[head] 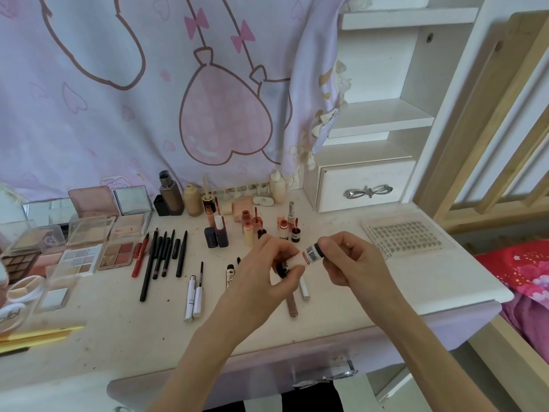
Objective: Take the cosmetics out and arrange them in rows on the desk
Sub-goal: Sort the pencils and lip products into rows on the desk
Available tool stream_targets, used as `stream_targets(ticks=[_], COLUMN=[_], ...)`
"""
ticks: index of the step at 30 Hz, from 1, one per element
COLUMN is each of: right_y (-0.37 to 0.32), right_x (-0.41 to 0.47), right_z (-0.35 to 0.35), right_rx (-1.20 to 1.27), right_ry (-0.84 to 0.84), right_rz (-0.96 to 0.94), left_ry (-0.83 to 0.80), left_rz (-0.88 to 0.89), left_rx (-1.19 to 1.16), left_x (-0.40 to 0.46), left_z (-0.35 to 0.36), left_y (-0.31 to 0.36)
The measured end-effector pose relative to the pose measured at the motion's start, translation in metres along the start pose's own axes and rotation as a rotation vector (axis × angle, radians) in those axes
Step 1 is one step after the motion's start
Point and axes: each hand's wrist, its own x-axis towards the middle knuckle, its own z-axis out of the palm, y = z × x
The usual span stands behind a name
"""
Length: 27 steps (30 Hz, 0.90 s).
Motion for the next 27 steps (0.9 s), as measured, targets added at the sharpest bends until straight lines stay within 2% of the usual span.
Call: stream_targets(ticks=[10,14,20,27], right_y=[-0.002,-0.003,-0.003,-0.01], right_x=[-0.001,-0.001,-0.002,-0.001], right_z=[-0.004,0.0,-0.007,-0.009], right_rx=[-0.033,-0.089,0.085,0.08], right_ry=[0.062,0.014,0.023,0.06], right_rz=[-0.037,-0.019,0.019,-0.042], left_ry=[-0.018,0.009,0.069,0.076], left_rz=[-0.075,-0.066,-0.109,-0.127], left_rx=[-0.084,-0.094,-0.145,-0.162], left_x=[-0.002,-0.003,-0.006,-0.007], left_z=[-0.001,-0.003,-0.003,-0.004], left_y=[0.007,0.009,0.003,0.001])
